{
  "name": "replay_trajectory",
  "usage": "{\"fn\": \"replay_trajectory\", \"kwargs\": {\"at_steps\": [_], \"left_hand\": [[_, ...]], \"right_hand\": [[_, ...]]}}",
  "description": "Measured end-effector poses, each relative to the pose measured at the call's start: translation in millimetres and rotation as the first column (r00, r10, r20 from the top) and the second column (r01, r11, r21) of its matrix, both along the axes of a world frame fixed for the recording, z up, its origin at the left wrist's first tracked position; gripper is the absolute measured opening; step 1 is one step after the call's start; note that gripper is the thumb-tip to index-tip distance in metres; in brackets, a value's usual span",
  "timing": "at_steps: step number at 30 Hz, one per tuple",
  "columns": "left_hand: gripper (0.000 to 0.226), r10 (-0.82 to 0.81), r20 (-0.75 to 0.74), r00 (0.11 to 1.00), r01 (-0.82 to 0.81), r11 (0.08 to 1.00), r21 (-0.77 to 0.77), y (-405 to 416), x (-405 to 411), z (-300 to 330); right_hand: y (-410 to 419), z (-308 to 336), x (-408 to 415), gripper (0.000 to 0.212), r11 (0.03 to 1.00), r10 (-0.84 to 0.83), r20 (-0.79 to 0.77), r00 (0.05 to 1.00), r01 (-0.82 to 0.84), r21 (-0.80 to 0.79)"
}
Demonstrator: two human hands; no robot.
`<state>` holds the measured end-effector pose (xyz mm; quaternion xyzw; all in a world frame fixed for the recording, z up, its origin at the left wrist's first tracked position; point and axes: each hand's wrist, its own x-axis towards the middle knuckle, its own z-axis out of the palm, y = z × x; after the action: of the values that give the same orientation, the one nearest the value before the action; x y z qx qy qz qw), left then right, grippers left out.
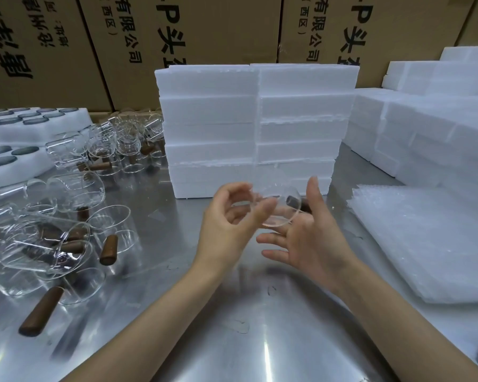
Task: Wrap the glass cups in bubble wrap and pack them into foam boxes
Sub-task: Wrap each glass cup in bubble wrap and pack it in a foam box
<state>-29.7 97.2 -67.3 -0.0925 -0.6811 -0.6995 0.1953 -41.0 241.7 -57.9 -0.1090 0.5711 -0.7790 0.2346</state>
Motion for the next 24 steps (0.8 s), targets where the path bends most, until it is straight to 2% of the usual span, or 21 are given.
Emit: {"fn": "replay_trajectory", "kwargs": {"at_steps": [3,7,10,13,16,18,21,24], "left_hand": [[0.064,0.056,0.103,0.993,-0.066,0.992,0.105,-3,-2,0],[0.072,0.016,0.223,0.975,-0.05,0.988,0.146,-2,-1,0],[0.072,0.023,0.231,0.973,-0.029,0.999,0.024,1,0,0],[0.087,0.035,0.108,0.994,-0.014,0.982,-0.188,0,1,0],[0.08,-0.013,-0.079,0.997,-0.012,0.948,-0.318,2,4,-3],[0.067,0.017,-0.141,0.99,-0.056,0.958,-0.28,4,5,-5],[0.051,0.061,-0.145,0.988,-0.083,0.984,-0.157,8,5,-6],[0.042,0.093,-0.059,0.994,-0.096,0.994,-0.048,8,6,-4]], "right_hand": [[1,3,-2,0.07,0.991,-0.136,0.063,0.989,0.137,-0.007],[2,1,-5,0.036,0.971,-0.227,-0.024,0.974,0.228,0.065],[1,-1,-7,0.021,0.95,-0.31,-0.009,0.951,0.31,0.03],[2,-3,-9,0.018,0.935,-0.354,-0.014,0.935,0.354,-0.012],[1,-6,-7,0.014,0.936,-0.351,-0.037,0.936,0.35,-0.027],[-1,-6,-6,0.012,0.94,-0.34,-0.055,0.939,0.339,-0.038],[-3,-7,-4,0.016,0.943,-0.332,-0.102,0.938,0.33,-0.04],[-6,-9,0,0.02,0.95,-0.311,-0.164,0.936,0.313,-0.017]]}}
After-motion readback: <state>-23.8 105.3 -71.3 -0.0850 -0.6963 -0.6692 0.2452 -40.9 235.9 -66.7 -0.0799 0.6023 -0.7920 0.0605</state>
